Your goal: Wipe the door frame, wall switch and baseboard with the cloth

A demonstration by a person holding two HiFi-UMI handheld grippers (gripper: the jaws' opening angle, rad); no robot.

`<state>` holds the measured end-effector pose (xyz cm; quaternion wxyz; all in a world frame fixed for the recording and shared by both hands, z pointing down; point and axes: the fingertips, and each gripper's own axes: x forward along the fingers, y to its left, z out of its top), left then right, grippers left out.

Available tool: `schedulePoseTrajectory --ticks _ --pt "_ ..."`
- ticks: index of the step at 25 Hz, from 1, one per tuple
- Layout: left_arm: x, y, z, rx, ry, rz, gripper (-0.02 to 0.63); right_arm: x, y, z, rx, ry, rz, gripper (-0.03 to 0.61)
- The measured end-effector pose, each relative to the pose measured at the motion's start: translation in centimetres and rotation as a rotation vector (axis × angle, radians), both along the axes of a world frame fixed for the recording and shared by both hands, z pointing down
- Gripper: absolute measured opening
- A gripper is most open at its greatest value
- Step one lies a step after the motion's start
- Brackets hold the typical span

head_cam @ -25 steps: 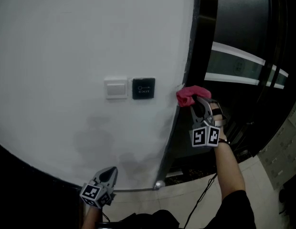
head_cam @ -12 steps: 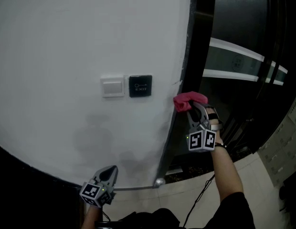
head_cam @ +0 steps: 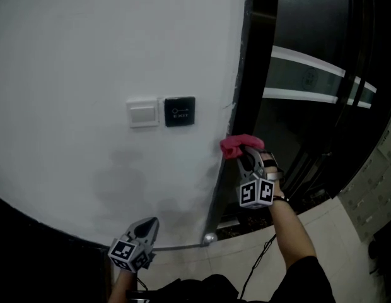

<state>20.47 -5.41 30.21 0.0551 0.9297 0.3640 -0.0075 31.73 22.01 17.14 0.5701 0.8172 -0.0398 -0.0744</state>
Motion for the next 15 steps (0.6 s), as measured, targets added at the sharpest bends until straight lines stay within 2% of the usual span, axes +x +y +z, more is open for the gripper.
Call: schedulePoseTrajectory --ticks 5,15 --pt "0.0 0.0 0.0 -0.009 -0.006 0.001 -0.009 0.0 -0.2 3.3 -0.032 -0.060 0.005 0.052" --pt "0.5 0.4 0.6 -0.010 -0.011 0.014 -0.009 0.1 -0.2 6.1 -0.015 -0.114 0.013 0.052"
